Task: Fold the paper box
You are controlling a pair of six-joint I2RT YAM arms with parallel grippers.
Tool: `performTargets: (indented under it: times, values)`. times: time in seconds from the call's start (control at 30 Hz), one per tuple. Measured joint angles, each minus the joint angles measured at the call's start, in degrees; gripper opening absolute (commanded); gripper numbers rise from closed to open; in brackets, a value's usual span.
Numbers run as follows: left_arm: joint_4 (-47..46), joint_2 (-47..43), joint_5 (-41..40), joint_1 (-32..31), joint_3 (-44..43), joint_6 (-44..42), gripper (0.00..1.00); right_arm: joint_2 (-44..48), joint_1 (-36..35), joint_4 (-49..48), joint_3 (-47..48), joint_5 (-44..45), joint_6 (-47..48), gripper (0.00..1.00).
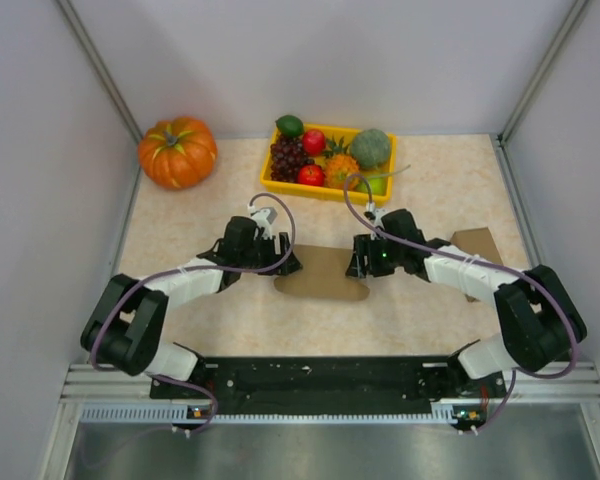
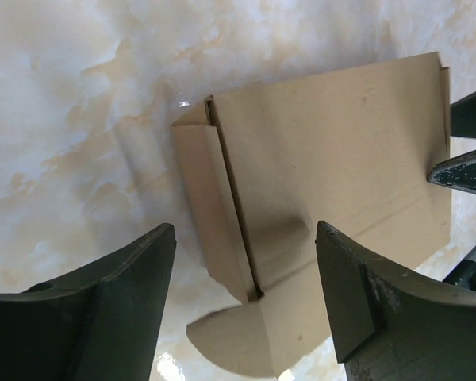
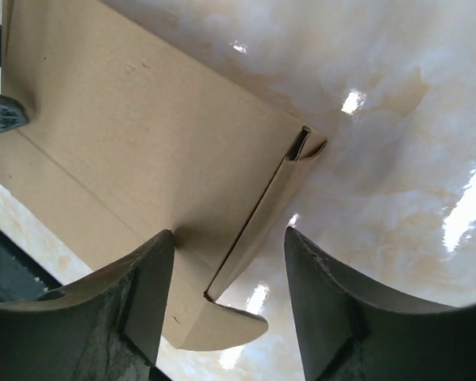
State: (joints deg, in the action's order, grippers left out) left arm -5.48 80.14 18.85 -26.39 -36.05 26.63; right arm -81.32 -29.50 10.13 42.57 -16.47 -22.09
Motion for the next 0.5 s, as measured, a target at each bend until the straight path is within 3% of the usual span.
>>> performTargets:
  times: [0.2, 0.37, 0.5]
  values:
    - [-1.5, 2.5, 3.2, 1.4, -0.2, 1.3, 0.84, -2.2, 4.3, -4.4, -0.4, -5.9, -2.2, 0.31]
    - [-2.3, 1.4, 6.5, 3.1, -0.2, 2.5, 0.84, -2.3, 9.8, -10.4, -4.4, -11.1, -4.7, 0.24]
    - [-4.0, 1.3, 8.7, 3.8, 1.1, 5.0, 0.86, -3.0, 13.7, -15.8, -7.8, -16.5, -7.2, 0.24]
